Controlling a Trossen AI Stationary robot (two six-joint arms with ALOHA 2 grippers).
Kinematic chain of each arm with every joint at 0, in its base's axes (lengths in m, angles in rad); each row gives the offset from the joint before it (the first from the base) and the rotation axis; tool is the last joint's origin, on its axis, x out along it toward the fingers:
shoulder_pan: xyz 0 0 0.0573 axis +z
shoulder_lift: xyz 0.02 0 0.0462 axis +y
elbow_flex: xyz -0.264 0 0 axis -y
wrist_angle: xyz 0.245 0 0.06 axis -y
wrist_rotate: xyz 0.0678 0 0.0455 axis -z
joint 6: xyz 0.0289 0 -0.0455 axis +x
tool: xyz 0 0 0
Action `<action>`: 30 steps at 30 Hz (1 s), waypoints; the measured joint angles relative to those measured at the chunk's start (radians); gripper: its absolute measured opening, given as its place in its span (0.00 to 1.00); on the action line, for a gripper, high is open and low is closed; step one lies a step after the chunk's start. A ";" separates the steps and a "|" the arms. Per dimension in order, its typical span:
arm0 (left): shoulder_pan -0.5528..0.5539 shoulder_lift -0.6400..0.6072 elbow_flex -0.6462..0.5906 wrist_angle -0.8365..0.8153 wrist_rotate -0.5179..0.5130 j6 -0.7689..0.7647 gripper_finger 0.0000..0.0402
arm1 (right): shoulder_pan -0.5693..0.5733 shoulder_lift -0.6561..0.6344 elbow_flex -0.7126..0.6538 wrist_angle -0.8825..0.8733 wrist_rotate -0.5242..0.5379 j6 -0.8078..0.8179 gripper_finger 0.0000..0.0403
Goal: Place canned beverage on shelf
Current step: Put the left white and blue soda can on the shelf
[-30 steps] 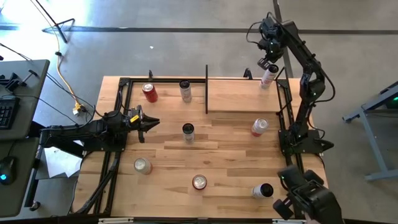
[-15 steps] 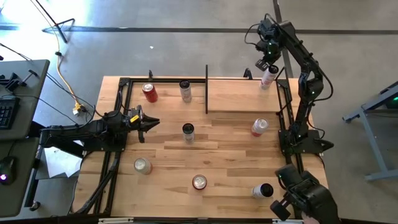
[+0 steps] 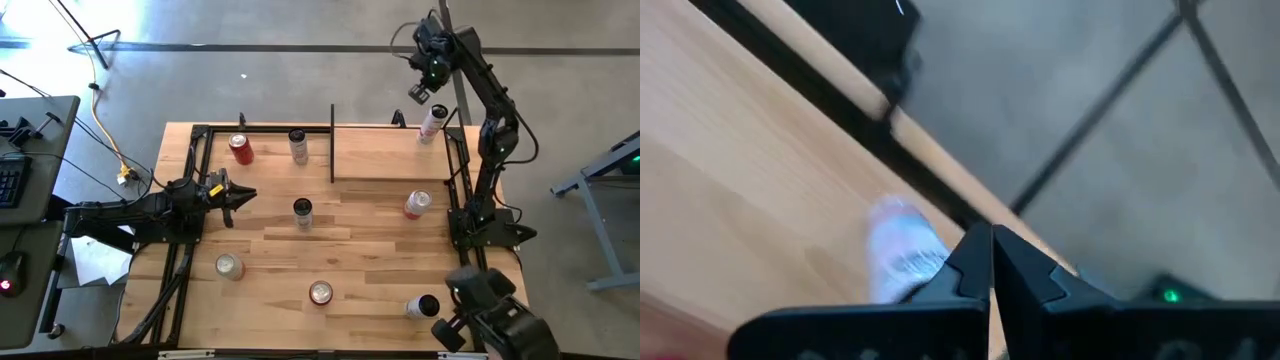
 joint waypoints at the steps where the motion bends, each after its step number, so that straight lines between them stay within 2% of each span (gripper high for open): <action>1: 0.000 0.000 0.000 0.000 0.000 0.000 0.12 | 0.011 -0.001 0.026 0.005 -0.024 0.000 0.00; 5: 0.000 0.000 0.000 0.000 0.000 0.000 0.12 | 0.081 -0.018 0.088 0.046 -0.096 -0.005 0.00; 11: 0.000 0.000 0.000 0.000 0.022 0.016 0.06 | 0.242 -0.051 0.092 0.122 -0.230 -0.011 0.00; 17: 0.000 0.000 0.000 0.000 0.031 0.053 0.01 | 0.393 -0.050 0.091 0.217 -0.270 -0.018 0.00; 25: 0.000 0.000 0.000 -0.001 0.040 0.080 0.00 | 0.569 -0.036 0.091 0.382 -0.278 -0.015 0.00; 30: 0.000 0.000 0.000 0.000 0.039 0.091 0.00 | 0.646 0.015 0.091 0.534 -0.325 0.013 0.00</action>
